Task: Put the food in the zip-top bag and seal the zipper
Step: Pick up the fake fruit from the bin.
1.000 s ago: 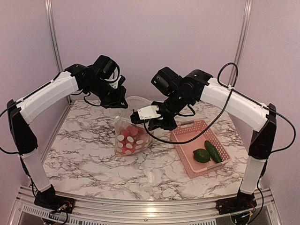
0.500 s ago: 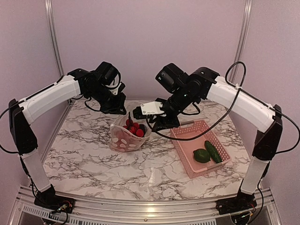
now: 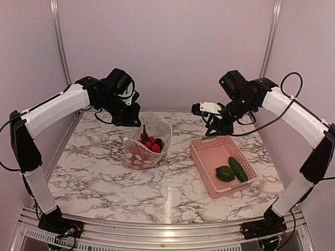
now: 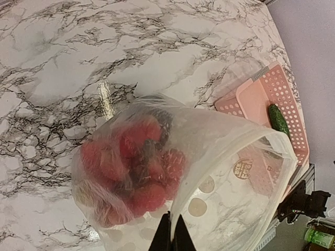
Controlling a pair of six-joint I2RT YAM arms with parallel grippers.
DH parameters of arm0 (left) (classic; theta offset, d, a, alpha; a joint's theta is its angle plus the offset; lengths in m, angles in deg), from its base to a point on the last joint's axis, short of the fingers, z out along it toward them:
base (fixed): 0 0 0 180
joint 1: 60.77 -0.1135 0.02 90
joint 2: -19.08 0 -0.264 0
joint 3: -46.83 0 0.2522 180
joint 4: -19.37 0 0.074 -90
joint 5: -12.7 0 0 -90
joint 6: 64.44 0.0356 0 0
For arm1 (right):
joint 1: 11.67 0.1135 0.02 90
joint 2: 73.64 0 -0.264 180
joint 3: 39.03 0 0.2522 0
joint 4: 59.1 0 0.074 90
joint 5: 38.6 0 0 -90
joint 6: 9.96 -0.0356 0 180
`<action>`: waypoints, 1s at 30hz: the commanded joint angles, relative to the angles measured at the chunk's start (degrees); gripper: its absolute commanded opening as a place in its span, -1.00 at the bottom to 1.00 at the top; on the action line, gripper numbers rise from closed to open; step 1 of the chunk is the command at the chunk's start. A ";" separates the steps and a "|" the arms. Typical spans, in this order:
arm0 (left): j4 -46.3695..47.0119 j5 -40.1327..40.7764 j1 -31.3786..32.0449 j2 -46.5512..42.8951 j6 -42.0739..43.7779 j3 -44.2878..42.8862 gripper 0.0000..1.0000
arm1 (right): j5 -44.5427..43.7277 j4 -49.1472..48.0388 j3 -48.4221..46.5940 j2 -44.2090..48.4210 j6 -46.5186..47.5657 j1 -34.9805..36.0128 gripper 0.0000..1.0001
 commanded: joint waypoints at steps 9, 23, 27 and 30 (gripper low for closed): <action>2.30 0.90 -0.23 0.94 -2.28 0.36 -1.00 | 7.56 -3.58 24.74 6.34 -1.19 -17.50 -0.28; 3.29 0.02 -0.23 1.15 -3.29 1.12 -1.00 | 11.52 -5.31 34.35 6.49 -1.21 -21.68 0.44; 3.24 -0.25 -0.23 1.28 -3.30 1.42 -1.00 | 12.32 -5.50 33.56 4.77 -1.17 -21.69 0.48; 3.17 -0.50 -0.23 1.62 -3.04 1.31 -1.00 | 12.23 -5.88 33.49 2.95 -1.79 -21.69 0.48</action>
